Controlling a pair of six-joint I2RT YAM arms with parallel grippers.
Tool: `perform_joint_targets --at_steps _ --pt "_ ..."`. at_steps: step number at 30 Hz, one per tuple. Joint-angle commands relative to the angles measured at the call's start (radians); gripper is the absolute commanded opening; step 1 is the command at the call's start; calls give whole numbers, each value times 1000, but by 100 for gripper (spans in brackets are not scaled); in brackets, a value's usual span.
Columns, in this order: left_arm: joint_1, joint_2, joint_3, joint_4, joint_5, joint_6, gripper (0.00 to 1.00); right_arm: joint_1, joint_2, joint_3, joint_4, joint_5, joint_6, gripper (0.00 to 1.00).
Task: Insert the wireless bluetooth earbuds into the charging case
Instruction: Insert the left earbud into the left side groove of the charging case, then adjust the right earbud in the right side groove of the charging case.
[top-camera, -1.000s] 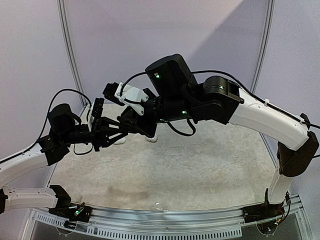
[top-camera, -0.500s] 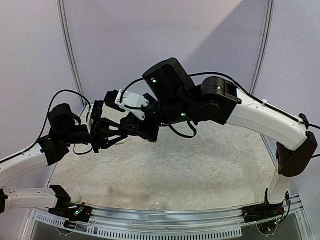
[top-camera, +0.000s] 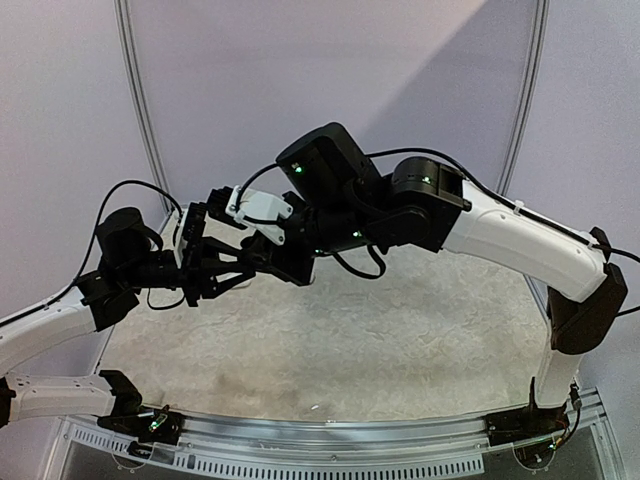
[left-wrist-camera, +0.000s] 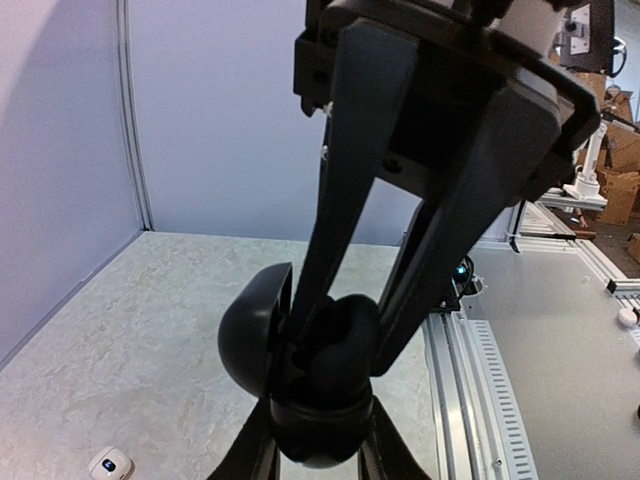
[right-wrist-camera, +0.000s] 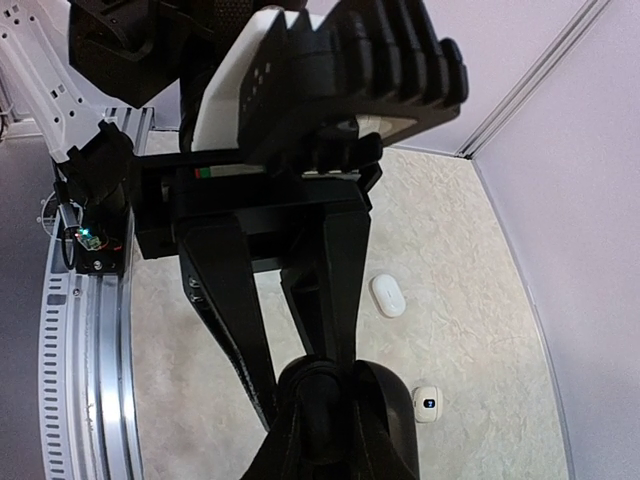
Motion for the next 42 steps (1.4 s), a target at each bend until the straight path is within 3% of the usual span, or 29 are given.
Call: perform_joint_targets --at_steps 1,21,42 --pt "-17 0 22 8 20 11 0 -7 21 25 -13 20 -1 17" --pt "-18 -4 8 62 14 -62 0 -8 50 60 -39 9 -6 26" --pt "-17 -13 -7 79 -13 -94 0 -11 -38 52 66 -16 21 41"
